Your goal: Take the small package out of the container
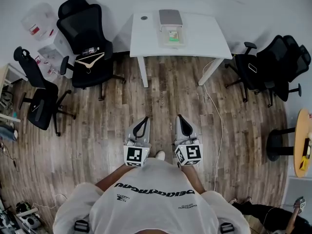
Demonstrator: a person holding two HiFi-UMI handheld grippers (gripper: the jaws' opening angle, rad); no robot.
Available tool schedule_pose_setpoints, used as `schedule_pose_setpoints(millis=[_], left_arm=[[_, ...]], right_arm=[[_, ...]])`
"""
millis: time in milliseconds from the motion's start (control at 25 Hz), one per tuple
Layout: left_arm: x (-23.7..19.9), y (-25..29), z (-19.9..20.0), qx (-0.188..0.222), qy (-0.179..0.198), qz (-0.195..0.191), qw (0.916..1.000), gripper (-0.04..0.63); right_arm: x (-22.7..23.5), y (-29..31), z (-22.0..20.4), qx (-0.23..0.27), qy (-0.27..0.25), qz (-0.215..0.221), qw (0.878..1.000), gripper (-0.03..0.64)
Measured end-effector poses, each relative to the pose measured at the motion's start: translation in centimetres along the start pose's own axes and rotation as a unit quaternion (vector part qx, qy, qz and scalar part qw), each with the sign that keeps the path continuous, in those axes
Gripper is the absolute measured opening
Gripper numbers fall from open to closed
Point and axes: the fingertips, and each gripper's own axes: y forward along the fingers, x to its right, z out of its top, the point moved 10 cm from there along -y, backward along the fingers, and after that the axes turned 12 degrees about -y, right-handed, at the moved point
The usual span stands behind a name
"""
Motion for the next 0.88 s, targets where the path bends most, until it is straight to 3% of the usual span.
schedule_pose_setpoints(millis=[480,880], left_arm=[[4.1,-0.7,-1.9,0.002,0.010,0.005,0.9999,-0.003],[4.1,2.1,-2.3,0.003,0.005,0.007,1.0000,-0.003]], right_arm=[[1.3,-2.9,-1.5,0.007,-0.003,0.017,1.000,-0.002],[3.3,-0.6,-2.3,0.011,-0.003,0.018,1.000,-0.002]])
